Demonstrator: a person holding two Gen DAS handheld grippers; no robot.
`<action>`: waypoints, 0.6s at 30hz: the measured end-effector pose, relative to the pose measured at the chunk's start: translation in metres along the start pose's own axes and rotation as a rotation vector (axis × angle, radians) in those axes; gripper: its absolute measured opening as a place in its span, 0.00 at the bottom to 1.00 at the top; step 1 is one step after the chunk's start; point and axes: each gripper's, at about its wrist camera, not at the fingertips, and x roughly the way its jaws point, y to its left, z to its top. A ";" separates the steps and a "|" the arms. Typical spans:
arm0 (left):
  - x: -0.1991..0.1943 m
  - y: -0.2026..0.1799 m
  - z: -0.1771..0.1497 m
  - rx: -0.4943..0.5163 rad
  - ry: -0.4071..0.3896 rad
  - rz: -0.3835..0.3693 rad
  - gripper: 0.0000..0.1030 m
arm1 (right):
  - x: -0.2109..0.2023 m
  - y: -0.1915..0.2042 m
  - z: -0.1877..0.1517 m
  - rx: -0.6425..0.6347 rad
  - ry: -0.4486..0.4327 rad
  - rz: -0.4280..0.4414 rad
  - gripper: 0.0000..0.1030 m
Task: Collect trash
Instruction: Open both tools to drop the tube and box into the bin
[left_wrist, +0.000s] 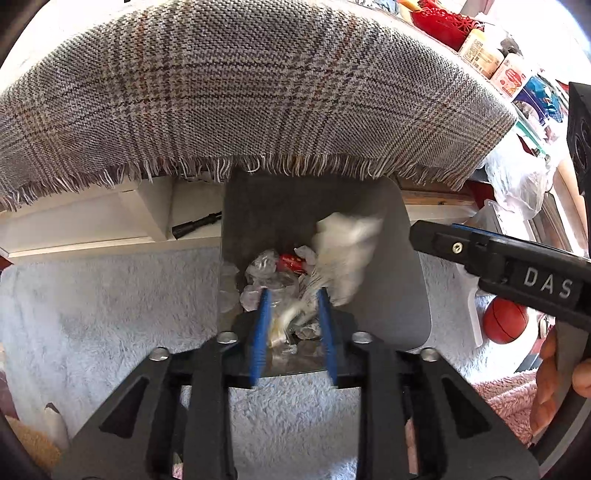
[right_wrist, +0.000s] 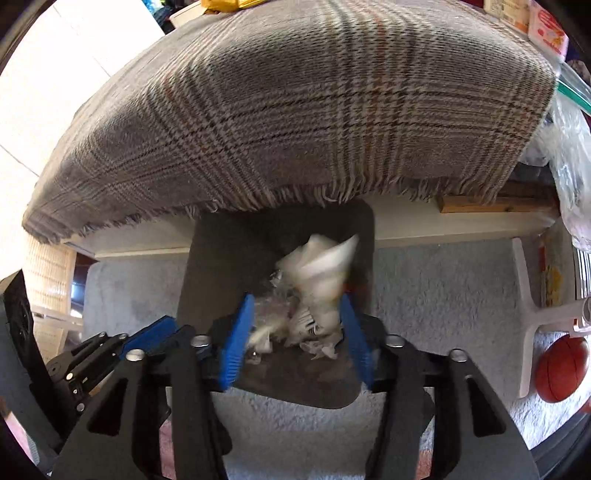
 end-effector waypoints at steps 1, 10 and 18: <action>-0.001 0.000 -0.001 0.000 -0.005 0.006 0.40 | -0.001 -0.002 0.001 0.006 -0.002 -0.005 0.63; -0.016 -0.006 0.003 0.029 -0.012 0.012 0.92 | -0.019 -0.016 0.009 0.056 -0.035 -0.032 0.97; -0.049 -0.004 0.034 0.036 -0.047 0.039 0.92 | -0.068 -0.020 0.049 0.058 -0.140 -0.013 0.97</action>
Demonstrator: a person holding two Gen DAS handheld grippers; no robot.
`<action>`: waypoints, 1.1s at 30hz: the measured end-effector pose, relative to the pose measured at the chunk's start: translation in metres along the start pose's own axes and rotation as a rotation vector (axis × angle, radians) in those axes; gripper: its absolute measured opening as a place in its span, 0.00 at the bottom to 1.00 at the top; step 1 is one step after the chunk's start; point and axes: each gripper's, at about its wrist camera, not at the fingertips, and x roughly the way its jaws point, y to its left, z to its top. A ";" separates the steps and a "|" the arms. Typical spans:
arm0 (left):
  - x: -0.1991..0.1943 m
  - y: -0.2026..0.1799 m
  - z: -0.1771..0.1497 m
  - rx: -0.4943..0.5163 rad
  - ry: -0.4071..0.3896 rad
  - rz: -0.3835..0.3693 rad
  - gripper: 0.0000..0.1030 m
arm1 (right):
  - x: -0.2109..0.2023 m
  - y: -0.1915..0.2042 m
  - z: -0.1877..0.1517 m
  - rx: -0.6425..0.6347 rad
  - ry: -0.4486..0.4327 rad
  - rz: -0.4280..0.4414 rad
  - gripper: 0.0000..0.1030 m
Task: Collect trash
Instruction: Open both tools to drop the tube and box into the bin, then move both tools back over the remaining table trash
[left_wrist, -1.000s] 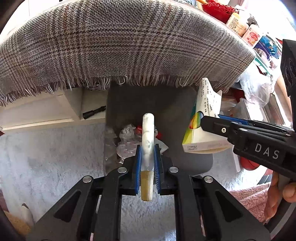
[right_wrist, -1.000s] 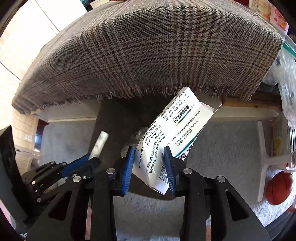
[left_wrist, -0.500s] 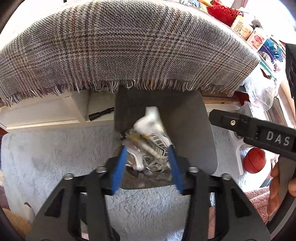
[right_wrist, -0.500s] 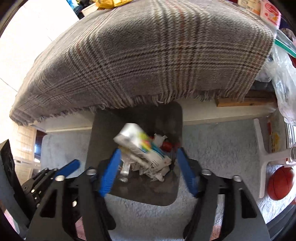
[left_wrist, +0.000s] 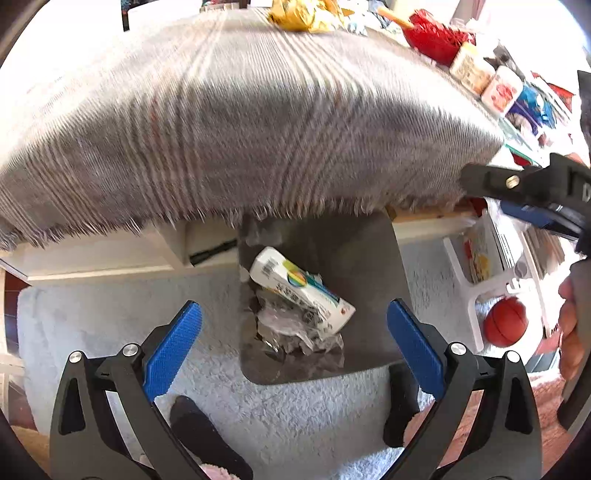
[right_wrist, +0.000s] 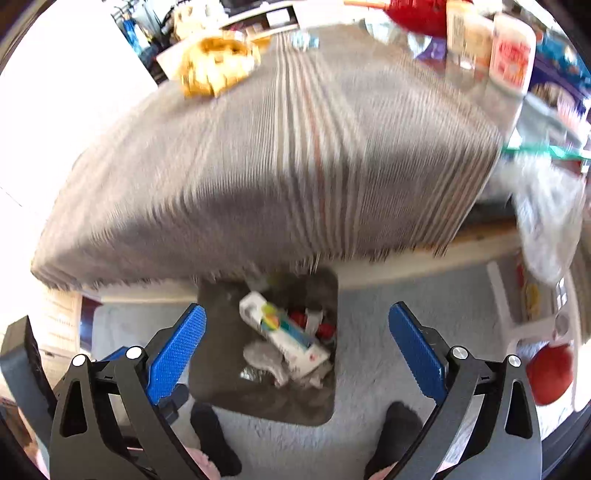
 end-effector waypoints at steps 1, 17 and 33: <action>-0.004 0.001 0.005 0.000 -0.010 0.005 0.92 | -0.003 0.001 0.006 -0.004 -0.013 -0.004 0.97; -0.039 0.007 0.169 0.046 -0.156 0.074 0.92 | -0.025 -0.018 0.162 -0.019 -0.140 -0.083 0.97; 0.024 -0.009 0.292 0.128 -0.168 0.093 0.92 | 0.052 -0.021 0.310 0.027 -0.117 -0.046 0.97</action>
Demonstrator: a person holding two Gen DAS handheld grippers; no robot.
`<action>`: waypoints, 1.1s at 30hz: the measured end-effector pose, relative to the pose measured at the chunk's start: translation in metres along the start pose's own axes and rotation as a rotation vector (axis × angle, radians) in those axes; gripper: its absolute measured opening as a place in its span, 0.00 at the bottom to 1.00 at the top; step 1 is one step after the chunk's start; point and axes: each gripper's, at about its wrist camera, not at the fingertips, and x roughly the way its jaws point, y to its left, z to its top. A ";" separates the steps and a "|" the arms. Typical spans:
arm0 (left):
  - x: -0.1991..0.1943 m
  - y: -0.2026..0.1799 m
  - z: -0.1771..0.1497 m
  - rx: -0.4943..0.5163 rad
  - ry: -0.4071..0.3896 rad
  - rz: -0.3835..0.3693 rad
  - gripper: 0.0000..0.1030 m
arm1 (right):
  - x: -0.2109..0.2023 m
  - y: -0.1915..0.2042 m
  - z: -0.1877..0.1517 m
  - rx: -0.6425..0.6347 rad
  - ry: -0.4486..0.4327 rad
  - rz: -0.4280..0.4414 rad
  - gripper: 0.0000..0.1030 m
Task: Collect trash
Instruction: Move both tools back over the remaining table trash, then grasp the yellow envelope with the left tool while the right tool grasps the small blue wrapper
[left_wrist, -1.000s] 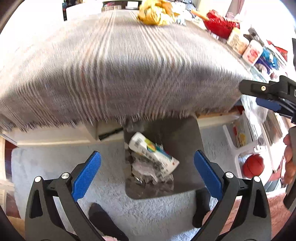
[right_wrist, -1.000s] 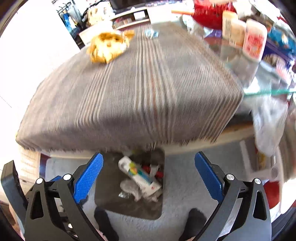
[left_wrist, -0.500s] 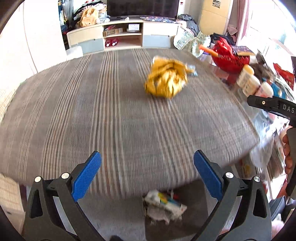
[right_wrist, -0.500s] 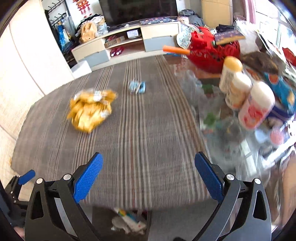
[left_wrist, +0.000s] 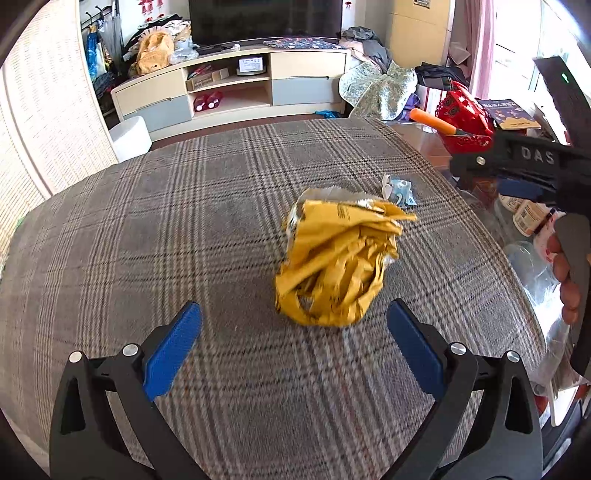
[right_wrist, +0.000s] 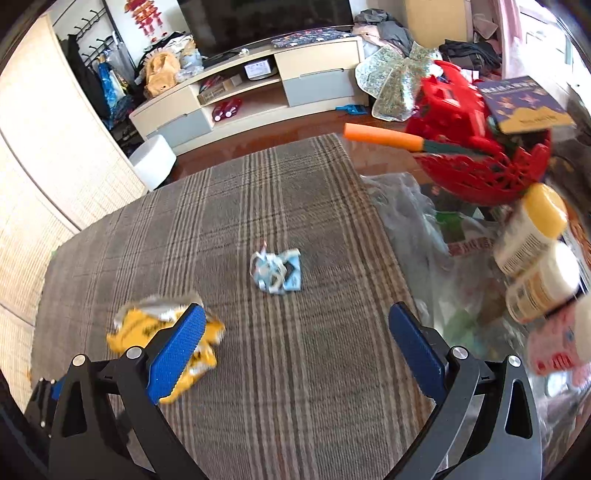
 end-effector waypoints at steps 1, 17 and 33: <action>0.005 -0.001 0.003 0.008 0.004 0.001 0.92 | 0.006 0.002 0.005 -0.003 0.008 0.007 0.97; 0.056 -0.010 0.026 0.081 0.027 -0.032 0.93 | 0.090 0.013 0.021 0.028 0.136 0.062 0.52; 0.047 -0.015 0.023 0.078 0.009 -0.084 0.56 | 0.073 0.017 0.021 -0.037 0.084 0.001 0.23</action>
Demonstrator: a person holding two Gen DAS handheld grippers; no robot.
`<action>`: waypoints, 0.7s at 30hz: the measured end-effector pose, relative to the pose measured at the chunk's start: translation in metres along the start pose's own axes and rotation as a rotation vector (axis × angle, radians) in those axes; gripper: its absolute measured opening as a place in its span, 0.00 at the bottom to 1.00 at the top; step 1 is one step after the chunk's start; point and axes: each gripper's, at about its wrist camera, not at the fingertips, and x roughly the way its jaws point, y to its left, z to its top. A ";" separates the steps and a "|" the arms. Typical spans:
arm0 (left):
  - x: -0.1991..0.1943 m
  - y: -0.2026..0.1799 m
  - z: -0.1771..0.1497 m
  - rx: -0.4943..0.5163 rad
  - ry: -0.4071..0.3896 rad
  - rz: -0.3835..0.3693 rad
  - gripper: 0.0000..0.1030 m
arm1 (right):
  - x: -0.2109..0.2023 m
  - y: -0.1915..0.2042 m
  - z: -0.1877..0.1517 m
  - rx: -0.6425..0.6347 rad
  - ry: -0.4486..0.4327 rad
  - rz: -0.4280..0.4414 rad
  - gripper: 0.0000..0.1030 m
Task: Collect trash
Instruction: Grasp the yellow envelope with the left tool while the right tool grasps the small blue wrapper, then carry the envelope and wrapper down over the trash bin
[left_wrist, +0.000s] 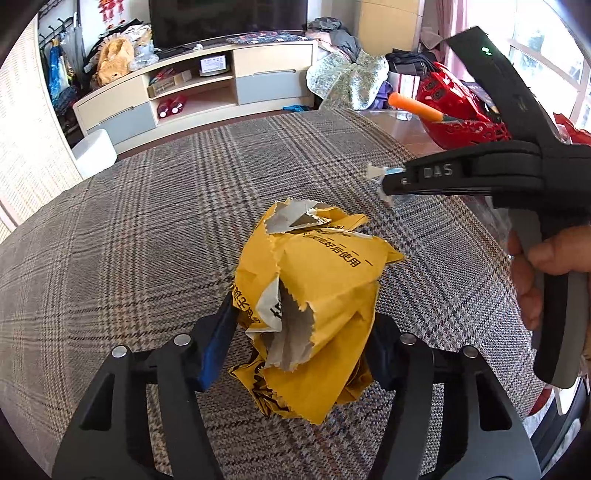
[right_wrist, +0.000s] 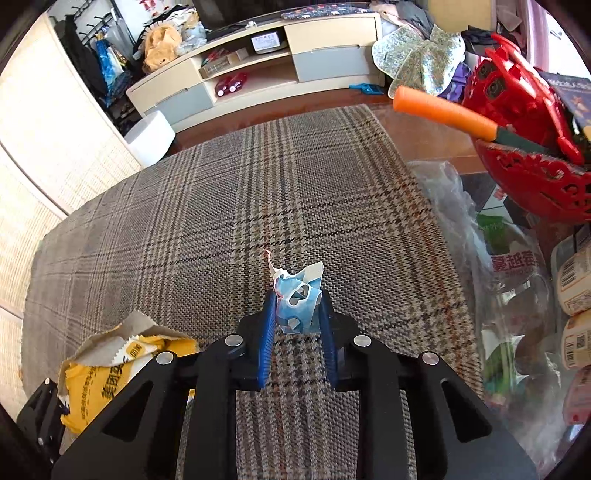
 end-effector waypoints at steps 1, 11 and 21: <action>-0.006 0.001 -0.001 -0.008 -0.004 0.004 0.56 | -0.006 0.000 -0.001 -0.003 -0.005 -0.002 0.24; -0.110 -0.017 -0.024 -0.033 -0.055 0.045 0.56 | -0.119 0.022 -0.048 -0.084 -0.068 -0.039 0.24; -0.223 -0.035 -0.093 -0.091 -0.121 0.072 0.57 | -0.250 0.036 -0.141 -0.141 -0.164 -0.033 0.24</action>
